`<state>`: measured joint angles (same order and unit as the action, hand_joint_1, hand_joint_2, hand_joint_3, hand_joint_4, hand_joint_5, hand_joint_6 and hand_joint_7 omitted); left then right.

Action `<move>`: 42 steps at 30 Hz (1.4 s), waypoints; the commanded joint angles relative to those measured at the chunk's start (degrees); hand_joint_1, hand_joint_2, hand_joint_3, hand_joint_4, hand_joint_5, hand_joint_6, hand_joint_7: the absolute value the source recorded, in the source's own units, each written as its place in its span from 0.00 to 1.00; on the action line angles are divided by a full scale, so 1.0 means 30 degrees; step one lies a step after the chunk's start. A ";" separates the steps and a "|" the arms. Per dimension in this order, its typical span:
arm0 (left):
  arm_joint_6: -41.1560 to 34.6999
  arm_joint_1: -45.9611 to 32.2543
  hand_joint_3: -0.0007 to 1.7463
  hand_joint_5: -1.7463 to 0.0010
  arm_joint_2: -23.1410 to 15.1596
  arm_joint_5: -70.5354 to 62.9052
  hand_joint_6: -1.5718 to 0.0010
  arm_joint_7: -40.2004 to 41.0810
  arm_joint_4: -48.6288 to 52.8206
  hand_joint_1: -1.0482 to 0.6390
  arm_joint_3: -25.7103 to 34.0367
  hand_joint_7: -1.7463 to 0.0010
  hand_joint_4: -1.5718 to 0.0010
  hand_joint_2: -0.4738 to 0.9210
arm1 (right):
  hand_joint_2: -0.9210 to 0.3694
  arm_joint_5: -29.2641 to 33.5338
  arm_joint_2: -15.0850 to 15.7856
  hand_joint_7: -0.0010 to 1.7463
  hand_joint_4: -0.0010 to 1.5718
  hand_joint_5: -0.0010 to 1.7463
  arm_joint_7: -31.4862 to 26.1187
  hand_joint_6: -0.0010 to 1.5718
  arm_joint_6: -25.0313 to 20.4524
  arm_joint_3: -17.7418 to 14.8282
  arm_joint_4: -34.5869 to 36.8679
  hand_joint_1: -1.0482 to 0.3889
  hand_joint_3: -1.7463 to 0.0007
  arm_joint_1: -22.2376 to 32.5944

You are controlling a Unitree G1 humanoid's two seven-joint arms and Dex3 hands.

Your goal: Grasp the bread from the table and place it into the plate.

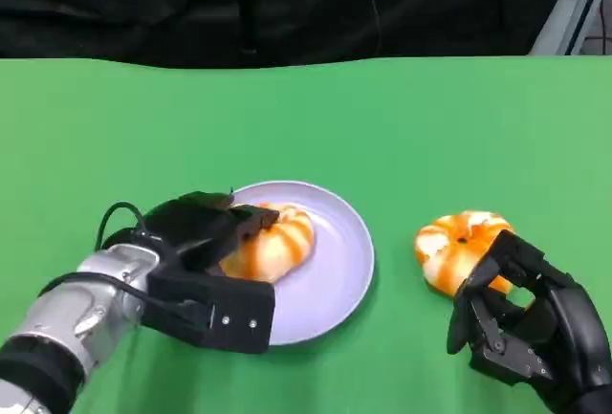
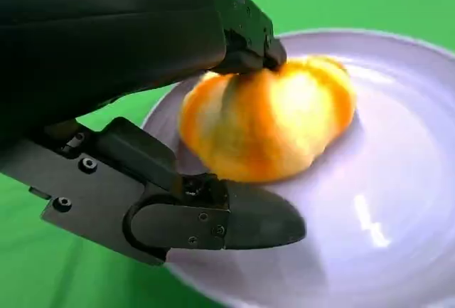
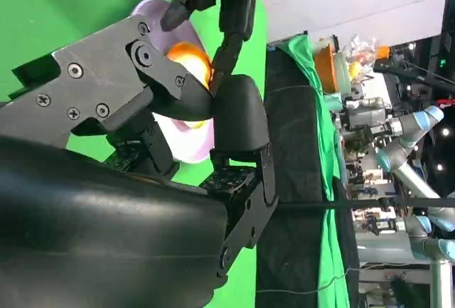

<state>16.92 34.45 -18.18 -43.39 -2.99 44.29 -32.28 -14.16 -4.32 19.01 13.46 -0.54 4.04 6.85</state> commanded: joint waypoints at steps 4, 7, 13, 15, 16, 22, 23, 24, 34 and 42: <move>0.0400 -0.0341 0.42 1.00 -0.0938 0.0869 1.00 -0.0796 -0.1041 0.00 0.0695 1.00 1.00 1.00 | 0.27 -0.0171 0.0141 1.00 0.53 1.00 0.0024 0.38 0.0183 -0.0067 -0.0100 0.63 0.35 0.0066; 0.0489 -0.0885 0.42 1.00 -0.1344 0.1714 0.97 -0.1147 -0.2299 0.00 0.1383 0.99 1.00 1.00 | 0.27 -0.0070 0.0087 1.00 0.53 1.00 -0.0133 0.39 0.0089 -0.0020 -0.0201 0.63 0.35 0.0082; 0.0071 -0.2942 0.33 0.97 -0.1987 0.4992 0.80 -0.2828 -0.6135 0.05 0.3814 0.96 0.89 1.00 | 0.27 -0.0065 0.0153 1.00 0.53 1.00 -0.0117 0.38 0.0030 0.0024 -0.0313 0.63 0.33 0.0108; -0.0429 -0.4019 0.28 0.96 -0.2027 0.6376 0.71 -0.3291 -0.7940 0.13 0.4948 0.97 0.80 1.00 | 0.27 -0.0129 0.0153 1.00 0.53 1.00 -0.0103 0.38 -0.0001 0.0008 -0.0321 0.63 0.33 0.0100; -0.0619 -0.4532 0.23 0.95 -0.1997 0.7082 0.65 -0.3470 -0.8715 0.23 0.5489 0.96 0.72 1.00 | 0.28 -0.0126 0.0133 1.00 0.53 1.00 -0.0160 0.38 -0.0039 0.0001 -0.0345 0.63 0.34 0.0107; -0.1209 -0.6379 0.20 0.92 -0.1643 1.1004 0.49 -0.4734 -1.0800 0.59 0.7847 0.95 0.49 1.00 | 0.27 -0.0100 0.0207 1.00 0.53 1.00 -0.0167 0.39 -0.0012 0.0008 -0.0358 0.63 0.34 0.0111; -0.2451 -0.6914 0.20 0.92 -0.1479 1.3139 0.48 -0.5660 -1.1655 0.60 0.8733 0.95 0.49 1.00 | 0.27 -0.0078 0.0207 1.00 0.53 1.00 -0.0191 0.38 -0.0003 0.0005 -0.0365 0.63 0.34 0.0113; -0.3777 -0.7476 0.27 0.85 -0.1401 1.5419 0.40 -0.6735 -1.2534 0.66 0.9631 0.92 0.40 0.98 | 0.27 -0.0104 0.0205 1.00 0.53 1.00 -0.0166 0.38 0.0037 -0.0004 -0.0338 0.64 0.34 0.0097; -0.9219 -1.1689 0.71 0.00 -0.1634 2.3503 0.53 -1.0613 -1.5801 0.71 1.3794 0.01 0.42 0.85 | 0.27 -0.0258 0.0290 1.00 0.54 1.00 -0.0097 0.39 -0.0090 -0.0163 -0.0306 0.64 0.34 0.0001; -0.7672 -1.3448 0.67 0.00 -0.0525 2.3729 0.53 -1.1714 -1.4415 0.69 1.4166 0.00 0.44 0.86 | 0.26 -0.0231 0.0369 1.00 0.54 1.00 -0.0059 0.39 -0.0163 -0.0222 -0.0182 0.64 0.34 -0.0114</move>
<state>-7.72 -5.08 -20.62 26.76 -36.49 -0.90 9.08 -14.28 -4.15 18.68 13.21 -0.82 3.45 6.90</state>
